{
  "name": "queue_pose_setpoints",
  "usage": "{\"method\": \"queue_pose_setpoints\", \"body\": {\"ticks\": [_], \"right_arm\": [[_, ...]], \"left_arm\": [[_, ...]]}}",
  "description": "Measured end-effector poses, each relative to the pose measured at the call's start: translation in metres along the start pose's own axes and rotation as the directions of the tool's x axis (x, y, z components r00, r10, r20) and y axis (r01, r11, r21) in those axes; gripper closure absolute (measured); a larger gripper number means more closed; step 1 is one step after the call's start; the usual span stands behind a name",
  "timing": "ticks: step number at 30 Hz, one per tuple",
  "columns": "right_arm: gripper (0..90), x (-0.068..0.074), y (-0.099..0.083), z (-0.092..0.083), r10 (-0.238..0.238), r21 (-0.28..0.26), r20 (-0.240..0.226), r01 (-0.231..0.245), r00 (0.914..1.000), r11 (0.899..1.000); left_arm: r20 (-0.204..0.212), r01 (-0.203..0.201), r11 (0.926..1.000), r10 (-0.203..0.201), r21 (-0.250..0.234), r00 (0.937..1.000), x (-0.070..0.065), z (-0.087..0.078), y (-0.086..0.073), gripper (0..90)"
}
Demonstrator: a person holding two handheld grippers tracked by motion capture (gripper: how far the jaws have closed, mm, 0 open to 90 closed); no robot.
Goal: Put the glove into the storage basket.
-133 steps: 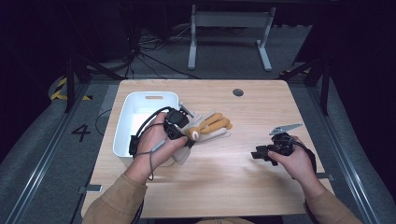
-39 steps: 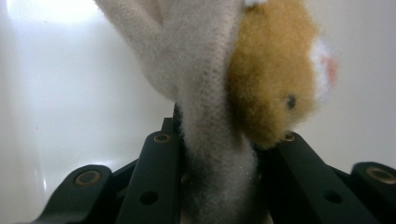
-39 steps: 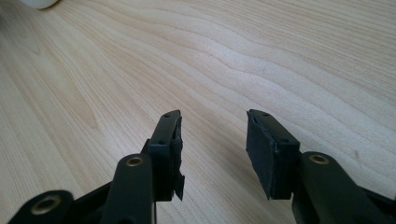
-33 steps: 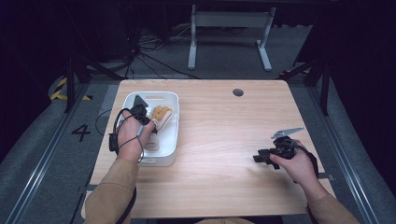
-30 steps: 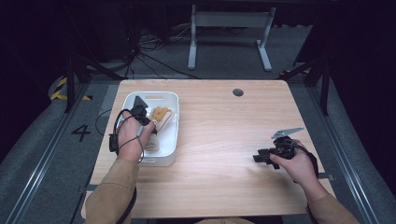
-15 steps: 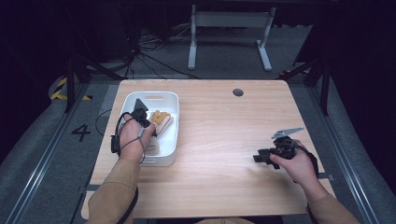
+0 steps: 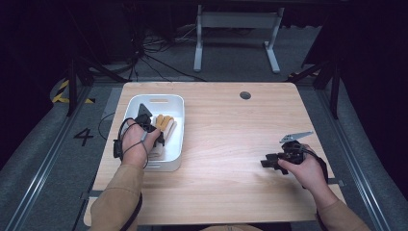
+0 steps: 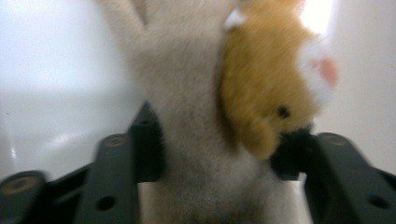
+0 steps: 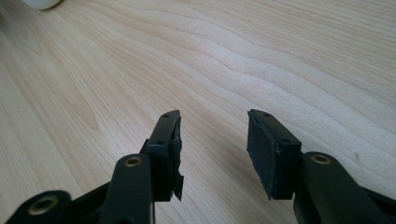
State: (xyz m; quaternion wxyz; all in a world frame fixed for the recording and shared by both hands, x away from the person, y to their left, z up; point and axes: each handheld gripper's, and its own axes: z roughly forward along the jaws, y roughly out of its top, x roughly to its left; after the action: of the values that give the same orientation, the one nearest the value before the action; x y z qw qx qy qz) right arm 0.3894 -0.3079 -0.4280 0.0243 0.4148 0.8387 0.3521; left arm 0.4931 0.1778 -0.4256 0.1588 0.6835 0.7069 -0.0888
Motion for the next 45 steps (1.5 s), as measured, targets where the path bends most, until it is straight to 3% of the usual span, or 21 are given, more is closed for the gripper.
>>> {"method": "queue_pose_setpoints", "body": {"ticks": [3,5,8,16,27,31,36,39,42,44,45], "right_arm": [[55.1,0.000,0.000,0.000,-0.001,-0.001,0.001,0.001,1.0000,1.000],[54.7,0.000,0.000,0.000,-0.001,-0.005,0.002,0.001,1.0000,1.000],[54.5,0.000,0.000,-0.001,-0.003,-0.007,0.002,0.003,1.0000,1.000],[53.7,0.000,0.000,0.000,-0.005,-0.008,0.001,0.005,1.0000,1.000],[53.0,0.000,0.000,0.001,-0.010,-0.009,-0.001,0.010,0.9999,1.000],[52.8,0.000,0.000,0.000,-0.011,-0.010,-0.001,0.011,0.9999,1.000],[52.8,0.000,0.001,0.001,-0.011,-0.009,-0.003,0.011,0.9999,1.000],[52.8,0.000,0.001,0.001,-0.013,-0.012,-0.001,0.013,0.9999,1.000],[52.7,-0.001,0.001,0.000,-0.010,-0.016,0.000,0.010,0.9999,1.000],[52.7,-0.001,0.001,0.000,-0.009,-0.016,0.003,0.009,1.0000,1.000],[52.7,-0.001,0.001,0.000,-0.007,-0.016,0.004,0.007,1.0000,1.000]], "left_arm": [[-0.059,-0.022,0.9996,0.021,-0.017,0.9980,-0.004,-0.002,-0.001,32.2],[-0.094,-0.039,0.9990,0.036,-0.023,0.9949,-0.006,-0.004,-0.002,28.7],[-0.105,-0.049,0.9979,0.044,-0.043,0.9935,-0.010,-0.009,-0.003,24.6],[-0.132,-0.087,0.9928,0.076,-0.082,0.9884,-0.014,-0.024,-0.006,23.3],[-0.155,-0.097,0.9901,0.081,-0.102,0.9846,-0.012,-0.030,-0.010,22.8],[-0.182,-0.124,0.9852,0.101,-0.118,0.9782,-0.018,-0.039,-0.012,24.0],[-0.179,-0.158,0.9761,0.131,-0.149,0.9751,-0.026,-0.050,-0.017,23.9],[-0.160,-0.185,0.9669,0.157,-0.176,0.9745,-0.032,-0.056,-0.022,25.2],[-0.130,-0.236,0.9461,0.211,-0.222,0.9687,-0.039,-0.061,-0.027,25.0],[-0.132,-0.269,0.9295,0.242,-0.252,0.9612,-0.044,-0.066,-0.031,26.5],[-0.123,-0.275,0.9302,0.252,-0.243,0.9599,-0.047,-0.067,-0.033,27.3]]}}
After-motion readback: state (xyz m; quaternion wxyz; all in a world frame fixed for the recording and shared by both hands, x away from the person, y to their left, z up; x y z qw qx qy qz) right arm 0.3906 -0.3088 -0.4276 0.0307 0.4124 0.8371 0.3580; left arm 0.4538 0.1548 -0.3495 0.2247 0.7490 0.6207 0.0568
